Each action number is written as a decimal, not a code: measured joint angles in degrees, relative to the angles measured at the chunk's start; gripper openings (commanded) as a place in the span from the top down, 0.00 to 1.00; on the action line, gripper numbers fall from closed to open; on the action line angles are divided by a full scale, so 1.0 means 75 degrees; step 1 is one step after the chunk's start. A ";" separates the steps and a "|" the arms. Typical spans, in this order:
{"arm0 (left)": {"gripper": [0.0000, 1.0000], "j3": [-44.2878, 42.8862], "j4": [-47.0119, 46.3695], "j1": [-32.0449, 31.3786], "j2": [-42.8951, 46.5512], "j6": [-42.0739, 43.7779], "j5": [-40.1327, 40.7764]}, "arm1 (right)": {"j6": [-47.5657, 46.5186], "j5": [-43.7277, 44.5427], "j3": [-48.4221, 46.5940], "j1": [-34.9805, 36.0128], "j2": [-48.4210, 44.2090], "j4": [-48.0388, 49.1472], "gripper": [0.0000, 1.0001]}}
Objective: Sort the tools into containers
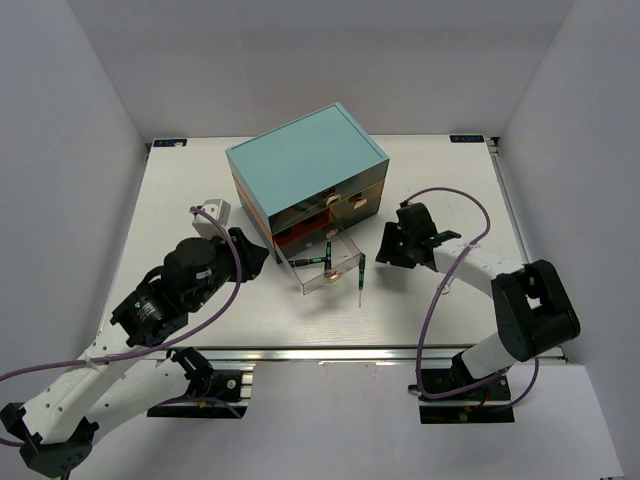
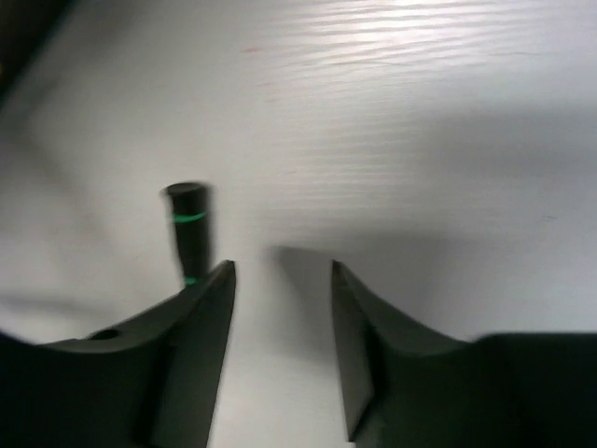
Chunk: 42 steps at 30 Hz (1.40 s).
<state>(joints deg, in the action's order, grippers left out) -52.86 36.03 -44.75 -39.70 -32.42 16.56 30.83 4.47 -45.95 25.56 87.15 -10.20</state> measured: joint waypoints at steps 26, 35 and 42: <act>0.58 0.0000 0.0303 0.0000 0.0245 -0.0152 0.0166 | -0.0009 -0.0495 -0.0653 0.1110 0.1055 0.0434 0.49; 0.58 0.0003 0.0396 0.0000 0.0455 -0.0201 0.0283 | -0.0440 0.0790 -0.0466 0.1448 0.0941 0.0431 0.61; 0.58 0.0006 0.0393 0.0000 0.0472 -0.0201 0.0289 | -0.0833 0.0970 0.0259 0.0924 0.0318 0.0560 0.74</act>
<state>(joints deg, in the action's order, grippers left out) -52.82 38.98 -44.75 -36.16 -33.93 18.72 24.58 11.75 -44.01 32.49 89.54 -6.00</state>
